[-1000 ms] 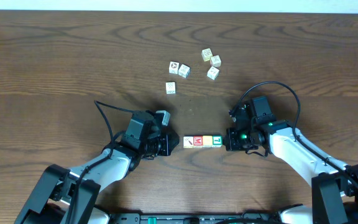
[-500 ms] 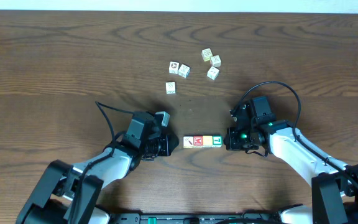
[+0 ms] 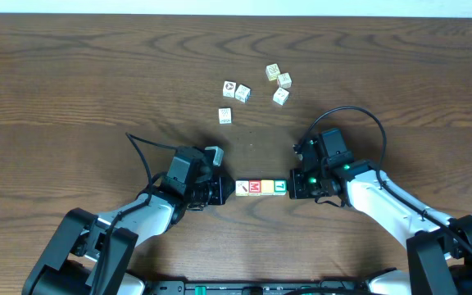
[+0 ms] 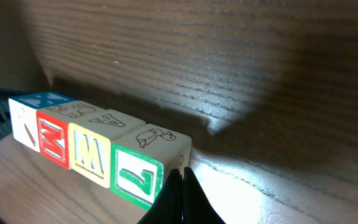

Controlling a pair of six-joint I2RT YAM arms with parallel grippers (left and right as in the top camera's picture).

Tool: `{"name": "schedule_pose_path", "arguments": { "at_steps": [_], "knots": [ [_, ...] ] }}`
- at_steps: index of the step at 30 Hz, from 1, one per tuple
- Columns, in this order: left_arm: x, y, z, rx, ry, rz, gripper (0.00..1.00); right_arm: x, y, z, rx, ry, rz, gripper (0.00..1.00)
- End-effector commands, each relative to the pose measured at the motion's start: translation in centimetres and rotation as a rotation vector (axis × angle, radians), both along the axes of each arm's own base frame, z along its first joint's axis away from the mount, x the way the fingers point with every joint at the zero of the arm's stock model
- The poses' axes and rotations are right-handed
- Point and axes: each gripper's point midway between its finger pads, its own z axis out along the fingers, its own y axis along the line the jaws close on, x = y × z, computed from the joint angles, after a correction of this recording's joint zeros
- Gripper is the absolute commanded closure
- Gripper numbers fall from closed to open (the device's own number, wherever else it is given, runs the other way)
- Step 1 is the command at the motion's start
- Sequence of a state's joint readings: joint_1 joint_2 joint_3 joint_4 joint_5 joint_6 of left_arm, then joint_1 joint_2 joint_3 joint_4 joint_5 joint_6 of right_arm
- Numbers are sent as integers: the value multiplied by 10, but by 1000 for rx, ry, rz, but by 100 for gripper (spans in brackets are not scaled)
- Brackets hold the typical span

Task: Lift 4 blocks
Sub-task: 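Lower both grippers to the row ends, blue X and green blocks, then press both grippers inward to squeeze the four-block row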

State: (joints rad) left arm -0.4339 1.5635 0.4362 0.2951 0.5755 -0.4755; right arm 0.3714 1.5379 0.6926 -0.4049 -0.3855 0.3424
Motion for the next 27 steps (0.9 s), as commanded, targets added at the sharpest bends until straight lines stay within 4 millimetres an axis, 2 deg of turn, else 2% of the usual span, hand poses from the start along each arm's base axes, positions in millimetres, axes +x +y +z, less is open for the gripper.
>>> {"name": "schedule_pose_path", "arguments": {
  "at_steps": [1,18,27],
  "knots": [
    [0,-4,2,-13,7,-5,93,-3,2,-4,-19,18,-25,99],
    [-1,-4,1,-14,11,-7,93,-3,-7,-8,-70,19,-42,99],
    [-1,-4,1,-14,11,-7,93,-6,4,-3,0,42,-42,99]
  ]
}}
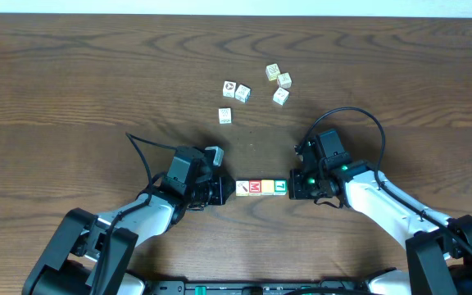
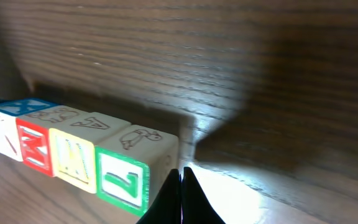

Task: Lift 4 blocks
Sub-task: 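Press both grippers inward to squeeze the four-block row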

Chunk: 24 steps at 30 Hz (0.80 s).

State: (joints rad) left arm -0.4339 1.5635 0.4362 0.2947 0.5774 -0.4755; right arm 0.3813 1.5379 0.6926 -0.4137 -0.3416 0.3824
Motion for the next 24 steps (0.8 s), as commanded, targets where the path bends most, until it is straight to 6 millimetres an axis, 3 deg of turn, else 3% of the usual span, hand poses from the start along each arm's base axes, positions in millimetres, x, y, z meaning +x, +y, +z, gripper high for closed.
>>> {"name": "schedule_pose_path", "arguments": {
  "at_steps": [1,14,24],
  "knots": [
    [-1,-3,1,-13,11,-6,93,-6,9,0,39,40,-21,99],
    [-4,-2,-1,-5,27,-6,93,-9,15,3,86,73,-42,99],
    [-4,-2,-1,-5,27,-6,93,-4,2,-3,3,42,-60,99]
  ]
}}
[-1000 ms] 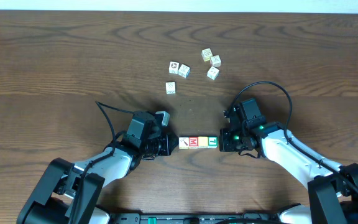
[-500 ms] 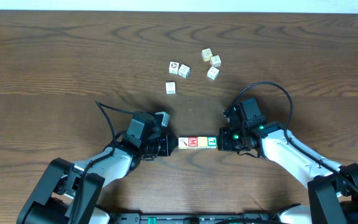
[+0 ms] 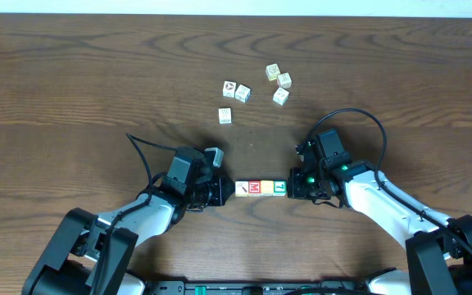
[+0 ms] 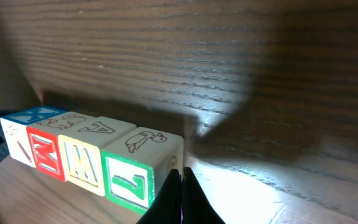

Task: Lift 4 blocks
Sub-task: 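Press both grippers inward to squeeze the four-block row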

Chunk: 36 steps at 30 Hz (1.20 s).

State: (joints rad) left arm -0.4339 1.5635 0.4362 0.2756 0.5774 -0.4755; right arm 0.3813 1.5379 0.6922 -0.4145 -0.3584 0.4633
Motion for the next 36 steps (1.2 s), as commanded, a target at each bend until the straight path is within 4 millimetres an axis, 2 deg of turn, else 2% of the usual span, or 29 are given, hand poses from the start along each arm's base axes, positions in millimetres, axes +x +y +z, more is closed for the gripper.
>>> {"name": "schedule_pose_path", "arguments": {
  "at_steps": [1,8,17,29,36],
  "knots": [
    [0,-3,1,-13,9,-6,93,-2,0,-4,-23,1,8,99],
    [0,-3,1,-13,9,-6,93,-2,-1,-5,-35,-5,8,99],
    [0,-3,1,-13,9,-6,93,-3,9,-3,-32,-30,49,99],
    [-1,-3,1,-13,9,-6,93,-3,9,-4,-39,-32,46,99],
    [-1,-4,2,-21,17,-6,93,-2,20,2,26,-38,66,99]
  ]
}}
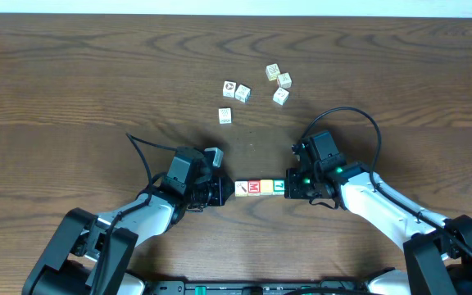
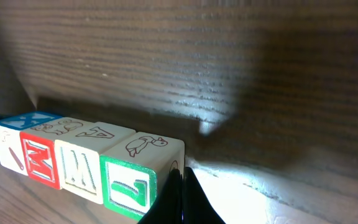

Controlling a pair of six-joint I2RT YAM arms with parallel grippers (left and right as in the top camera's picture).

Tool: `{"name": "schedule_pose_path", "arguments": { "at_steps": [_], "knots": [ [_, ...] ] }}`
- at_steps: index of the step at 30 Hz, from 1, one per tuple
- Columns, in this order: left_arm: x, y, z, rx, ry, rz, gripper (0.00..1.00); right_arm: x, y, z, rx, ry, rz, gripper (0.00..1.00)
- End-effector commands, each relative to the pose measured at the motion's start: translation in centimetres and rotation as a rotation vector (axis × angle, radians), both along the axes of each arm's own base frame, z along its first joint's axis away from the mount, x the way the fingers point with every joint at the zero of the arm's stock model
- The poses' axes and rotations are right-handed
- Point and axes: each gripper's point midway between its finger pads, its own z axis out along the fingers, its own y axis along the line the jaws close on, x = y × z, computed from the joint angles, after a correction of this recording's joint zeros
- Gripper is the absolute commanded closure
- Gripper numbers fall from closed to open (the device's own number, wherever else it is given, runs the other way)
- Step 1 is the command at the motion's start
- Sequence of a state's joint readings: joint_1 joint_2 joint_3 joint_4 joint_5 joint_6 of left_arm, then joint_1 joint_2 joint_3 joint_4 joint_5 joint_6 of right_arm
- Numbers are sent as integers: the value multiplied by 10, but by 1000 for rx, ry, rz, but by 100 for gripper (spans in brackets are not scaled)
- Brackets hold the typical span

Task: Lift 4 blocks
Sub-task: 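Press both grippers inward to squeeze the four-block row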

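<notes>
Four lettered blocks sit in a straight row on the table: a blue-topped one [image 1: 242,188], a red one [image 1: 255,188], a yellow one [image 1: 267,188] and a green one [image 1: 279,187]. My right gripper [image 1: 288,185] is shut, and its joined fingertips [image 2: 180,180] touch the outer side of the green block [image 2: 129,190]. Beyond it in the right wrist view stand the yellow block [image 2: 79,171], the red block [image 2: 37,158] and the blue-topped block [image 2: 8,143]. My left gripper [image 1: 222,190] stands at the row's left end, its tip looking shut.
Several loose pale blocks lie farther back, a trio [image 1: 231,97] at centre and another trio [image 1: 279,83] to its right. Both arms' cables arc over the wooden table [image 1: 72,82] behind the grippers.
My right gripper has shifted a little to the left and now sits tight against the green block's end. The left gripper and the row have hardly moved.
At each earlier moment the four blocks stood in a row between my two grippers, with the right one shut beside the green block and shifting only slightly. Now its tips press on that block's end face.
</notes>
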State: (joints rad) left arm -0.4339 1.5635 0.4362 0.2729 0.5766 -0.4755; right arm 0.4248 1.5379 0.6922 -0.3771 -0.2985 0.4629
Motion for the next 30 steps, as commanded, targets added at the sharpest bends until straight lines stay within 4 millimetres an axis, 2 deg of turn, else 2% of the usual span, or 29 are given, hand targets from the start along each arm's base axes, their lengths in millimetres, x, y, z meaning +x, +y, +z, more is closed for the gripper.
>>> {"name": "schedule_pose_path", "arguments": {
  "at_steps": [1,16,21,30],
  "knots": [
    [-2,-6,4,-33,18,-14,93,-7,16,3,73,20,47,99],
    [-8,-12,8,-71,30,-51,93,-10,21,5,93,26,65,99],
    [-9,-16,13,-94,32,-69,93,-17,34,7,112,20,122,99],
    [-3,-23,23,-126,15,-87,93,-22,41,8,117,23,138,99]
  ]
}}
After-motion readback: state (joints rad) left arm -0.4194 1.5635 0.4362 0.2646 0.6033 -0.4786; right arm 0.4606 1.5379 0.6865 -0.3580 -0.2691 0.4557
